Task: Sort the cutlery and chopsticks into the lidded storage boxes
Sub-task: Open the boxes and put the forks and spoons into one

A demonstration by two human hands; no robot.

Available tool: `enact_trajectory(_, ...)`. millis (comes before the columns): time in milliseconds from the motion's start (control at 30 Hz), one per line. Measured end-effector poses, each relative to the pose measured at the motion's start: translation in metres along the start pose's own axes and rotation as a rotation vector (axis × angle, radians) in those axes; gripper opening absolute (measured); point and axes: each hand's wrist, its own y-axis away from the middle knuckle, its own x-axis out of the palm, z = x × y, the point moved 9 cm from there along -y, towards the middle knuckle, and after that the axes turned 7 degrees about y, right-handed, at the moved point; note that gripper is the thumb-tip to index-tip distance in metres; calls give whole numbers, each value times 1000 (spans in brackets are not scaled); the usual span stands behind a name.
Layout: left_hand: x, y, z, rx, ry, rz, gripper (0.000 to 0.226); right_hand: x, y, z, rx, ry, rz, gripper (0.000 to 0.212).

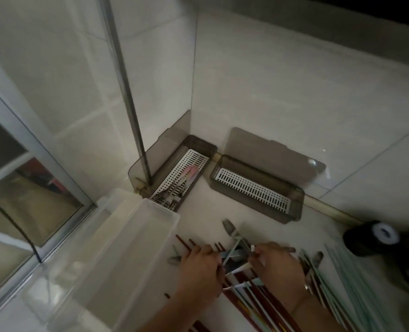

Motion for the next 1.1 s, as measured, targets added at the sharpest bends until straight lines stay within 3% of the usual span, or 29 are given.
enact_trajectory(133,-1,-1,-1,-21,-11,-1,24,7,-1,0,86,20,-20,17)
enact_trajectory(300,-5,-1,-4,5,-37,0,27,9,-2,-19,199,-186,27,8)
enact_trajectory(433,-7,-1,-6,3,-82,22,32,-3,6,-51,263,-350,-26,28)
enact_trajectory(567,-12,2,-9,18,-92,9,32,-10,25,-94,401,-437,-32,19)
enact_trajectory(667,-15,3,-10,33,-88,8,32,-29,37,-111,406,-449,-95,17)
enact_trajectory(767,-16,3,-11,50,-93,23,34,-64,29,-85,304,-448,-148,17)
enact_trajectory(867,-23,4,-14,65,-63,-1,33,-111,-4,-13,49,-368,-177,16)
enact_trajectory(1033,-24,10,-18,166,-118,-65,31,-149,-87,109,-353,90,-339,11)
enact_trajectory(1100,-30,11,-17,195,-144,-152,29,-145,-123,150,-480,169,-320,22)
